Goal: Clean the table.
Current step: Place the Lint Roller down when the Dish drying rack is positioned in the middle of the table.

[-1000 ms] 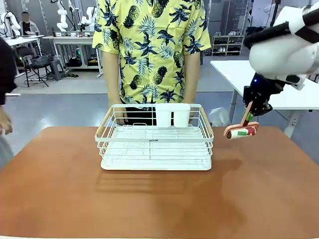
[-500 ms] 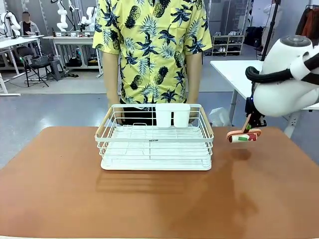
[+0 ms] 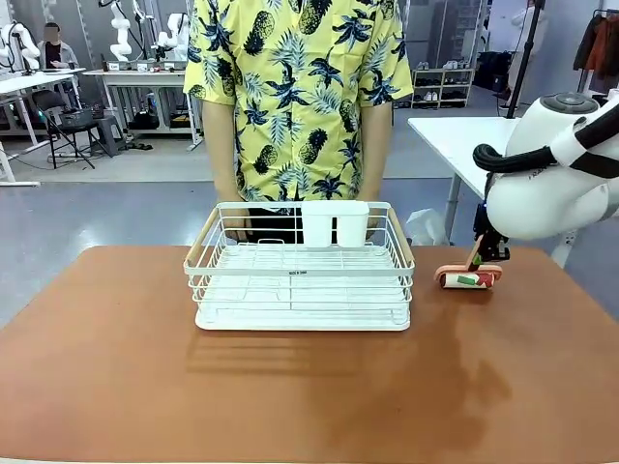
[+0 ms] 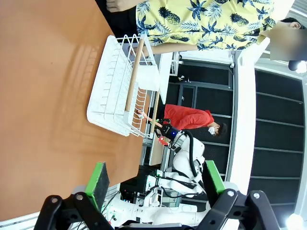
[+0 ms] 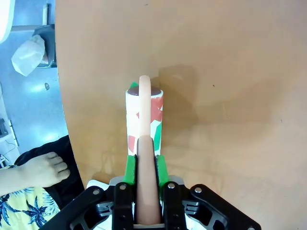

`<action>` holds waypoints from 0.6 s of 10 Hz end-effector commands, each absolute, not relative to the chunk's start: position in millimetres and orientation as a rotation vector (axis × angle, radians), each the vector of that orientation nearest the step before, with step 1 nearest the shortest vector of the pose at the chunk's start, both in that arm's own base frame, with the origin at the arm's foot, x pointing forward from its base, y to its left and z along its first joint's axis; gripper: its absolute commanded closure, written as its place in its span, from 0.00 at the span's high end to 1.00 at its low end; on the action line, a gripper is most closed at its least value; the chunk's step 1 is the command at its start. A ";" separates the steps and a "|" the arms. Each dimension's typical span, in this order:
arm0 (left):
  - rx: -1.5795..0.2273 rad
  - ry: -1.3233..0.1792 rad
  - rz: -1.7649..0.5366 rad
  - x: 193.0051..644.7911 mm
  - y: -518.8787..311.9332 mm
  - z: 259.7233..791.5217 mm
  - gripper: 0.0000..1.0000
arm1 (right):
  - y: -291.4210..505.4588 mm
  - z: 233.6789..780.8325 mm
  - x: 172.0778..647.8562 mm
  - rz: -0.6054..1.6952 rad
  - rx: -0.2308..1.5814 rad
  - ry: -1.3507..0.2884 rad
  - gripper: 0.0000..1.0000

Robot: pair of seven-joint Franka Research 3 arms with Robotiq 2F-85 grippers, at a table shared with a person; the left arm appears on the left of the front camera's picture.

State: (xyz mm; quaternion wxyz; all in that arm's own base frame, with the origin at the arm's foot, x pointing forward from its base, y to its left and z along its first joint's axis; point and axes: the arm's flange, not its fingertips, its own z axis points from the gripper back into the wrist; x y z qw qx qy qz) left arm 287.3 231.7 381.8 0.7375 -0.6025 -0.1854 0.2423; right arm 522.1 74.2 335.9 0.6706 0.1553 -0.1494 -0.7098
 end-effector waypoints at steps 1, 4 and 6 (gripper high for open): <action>-1.336 -0.414 0.517 284.1 233.0 382.2 1.00 | 72.7 329.7 520.0 -1.587 0.351 -0.295 0.21; -1.336 -0.414 0.517 284.1 233.0 382.2 1.00 | 75.1 331.3 504.8 -1.576 0.320 -0.282 0.71; -1.336 -0.414 0.517 284.1 233.0 382.2 1.00 | 80.2 338.1 489.5 -1.602 0.259 -0.290 1.00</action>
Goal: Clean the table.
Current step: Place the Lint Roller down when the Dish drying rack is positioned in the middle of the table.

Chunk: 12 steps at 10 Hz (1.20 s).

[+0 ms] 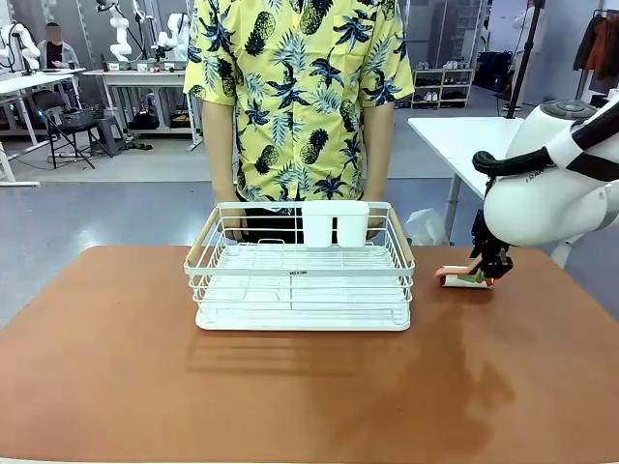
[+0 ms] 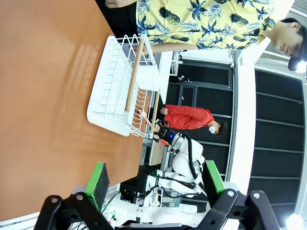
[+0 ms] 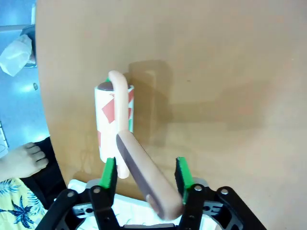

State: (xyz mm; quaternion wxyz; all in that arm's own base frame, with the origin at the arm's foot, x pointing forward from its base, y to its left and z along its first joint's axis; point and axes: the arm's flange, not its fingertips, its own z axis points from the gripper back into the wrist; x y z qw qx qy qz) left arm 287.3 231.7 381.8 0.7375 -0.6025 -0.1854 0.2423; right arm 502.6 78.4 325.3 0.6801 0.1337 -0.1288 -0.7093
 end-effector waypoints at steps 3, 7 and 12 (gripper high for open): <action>-1.336 -0.414 0.517 284.1 233.0 382.2 1.00 | 84.7 345.4 472.6 -1.606 0.236 -0.256 0.98; -1.336 -0.414 0.517 284.1 233.0 382.2 1.00 | 85.0 354.7 464.6 -1.609 0.231 -0.256 1.00; -1.336 -0.414 0.517 284.1 233.0 382.2 1.00 | 83.7 354.5 471.1 -1.611 0.239 -0.270 1.00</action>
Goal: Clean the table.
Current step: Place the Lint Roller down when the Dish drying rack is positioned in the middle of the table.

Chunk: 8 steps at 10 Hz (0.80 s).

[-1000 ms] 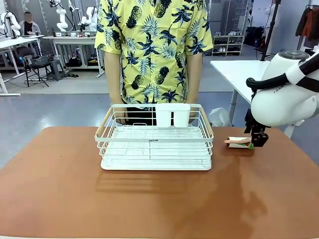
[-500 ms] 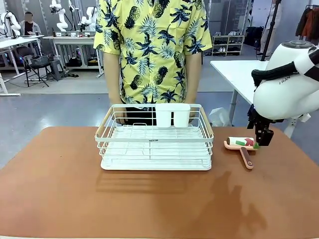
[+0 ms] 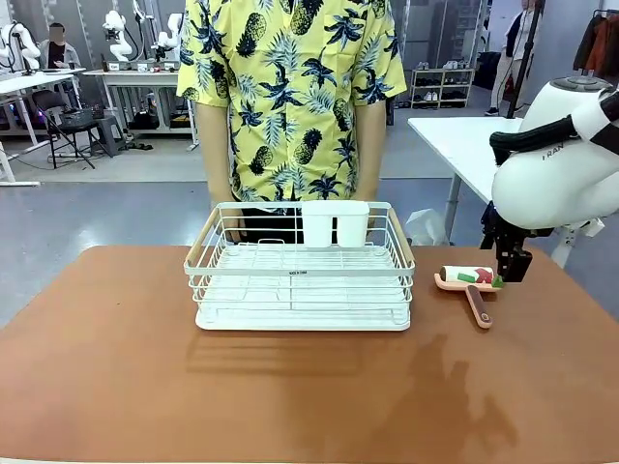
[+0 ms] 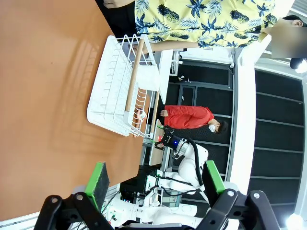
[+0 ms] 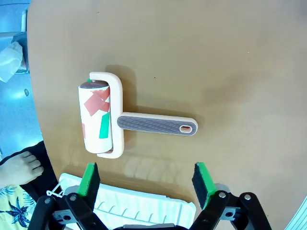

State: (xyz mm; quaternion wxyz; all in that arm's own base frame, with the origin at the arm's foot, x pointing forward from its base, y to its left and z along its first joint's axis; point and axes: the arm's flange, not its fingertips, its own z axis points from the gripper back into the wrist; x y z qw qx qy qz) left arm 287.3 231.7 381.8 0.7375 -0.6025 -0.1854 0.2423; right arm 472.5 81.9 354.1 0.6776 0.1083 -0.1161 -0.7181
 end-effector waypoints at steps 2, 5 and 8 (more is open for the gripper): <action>-1.336 -0.414 0.517 284.1 233.0 382.2 1.00 | 83.7 354.5 471.1 -1.611 0.239 -0.270 1.00; -1.336 -0.414 0.517 284.1 233.0 382.2 1.00 | 83.7 354.5 471.1 -1.611 0.239 -0.270 1.00; -1.336 -0.414 0.517 284.1 233.0 382.2 1.00 | 83.7 354.5 471.1 -1.611 0.239 -0.270 1.00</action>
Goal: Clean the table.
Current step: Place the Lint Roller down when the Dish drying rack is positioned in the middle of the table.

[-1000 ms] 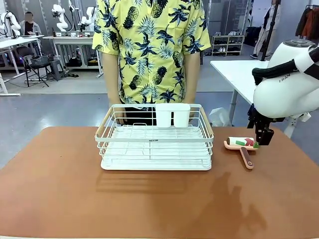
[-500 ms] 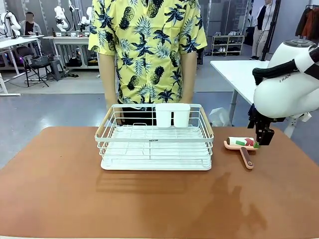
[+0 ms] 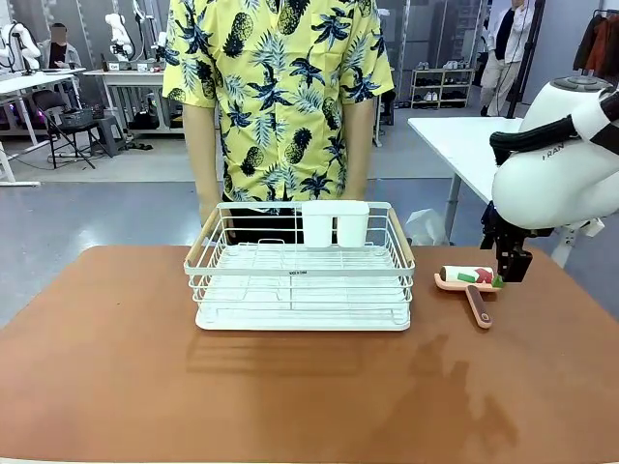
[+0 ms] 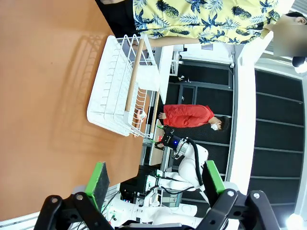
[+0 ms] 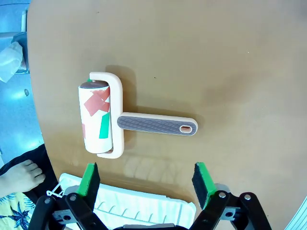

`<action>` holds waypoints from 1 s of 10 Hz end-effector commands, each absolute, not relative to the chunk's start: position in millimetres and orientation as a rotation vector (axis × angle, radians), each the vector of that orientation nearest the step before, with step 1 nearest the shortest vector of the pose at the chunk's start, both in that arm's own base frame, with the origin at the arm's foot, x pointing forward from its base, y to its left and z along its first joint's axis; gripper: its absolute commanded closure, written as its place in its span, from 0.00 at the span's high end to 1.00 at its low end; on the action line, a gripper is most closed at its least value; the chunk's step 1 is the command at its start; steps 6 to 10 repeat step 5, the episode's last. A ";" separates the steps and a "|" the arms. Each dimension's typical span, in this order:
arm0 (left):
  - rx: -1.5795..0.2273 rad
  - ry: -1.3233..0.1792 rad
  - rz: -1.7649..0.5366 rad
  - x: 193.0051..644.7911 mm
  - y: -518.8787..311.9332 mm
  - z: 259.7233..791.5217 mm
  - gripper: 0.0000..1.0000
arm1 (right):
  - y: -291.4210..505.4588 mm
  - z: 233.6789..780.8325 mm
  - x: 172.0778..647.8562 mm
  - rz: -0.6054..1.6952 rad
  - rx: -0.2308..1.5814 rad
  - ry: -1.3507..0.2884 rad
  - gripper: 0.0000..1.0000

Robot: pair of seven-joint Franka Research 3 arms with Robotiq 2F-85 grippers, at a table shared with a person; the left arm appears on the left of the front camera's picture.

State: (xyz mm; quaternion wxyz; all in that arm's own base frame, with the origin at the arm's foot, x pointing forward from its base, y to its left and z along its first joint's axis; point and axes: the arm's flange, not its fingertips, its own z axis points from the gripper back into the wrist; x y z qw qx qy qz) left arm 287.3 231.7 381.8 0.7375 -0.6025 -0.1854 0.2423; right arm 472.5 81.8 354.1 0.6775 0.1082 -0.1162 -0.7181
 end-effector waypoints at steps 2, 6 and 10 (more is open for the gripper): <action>-1.336 -0.414 0.517 284.1 233.0 382.2 1.00 | 83.7 354.5 471.1 -1.611 0.239 -0.270 1.00; -1.336 -0.414 0.517 284.1 233.0 382.2 1.00 | 83.7 354.5 471.1 -1.611 0.239 -0.270 1.00; -1.336 -0.414 0.517 284.1 233.0 382.2 1.00 | 83.7 354.5 471.1 -1.611 0.239 -0.270 1.00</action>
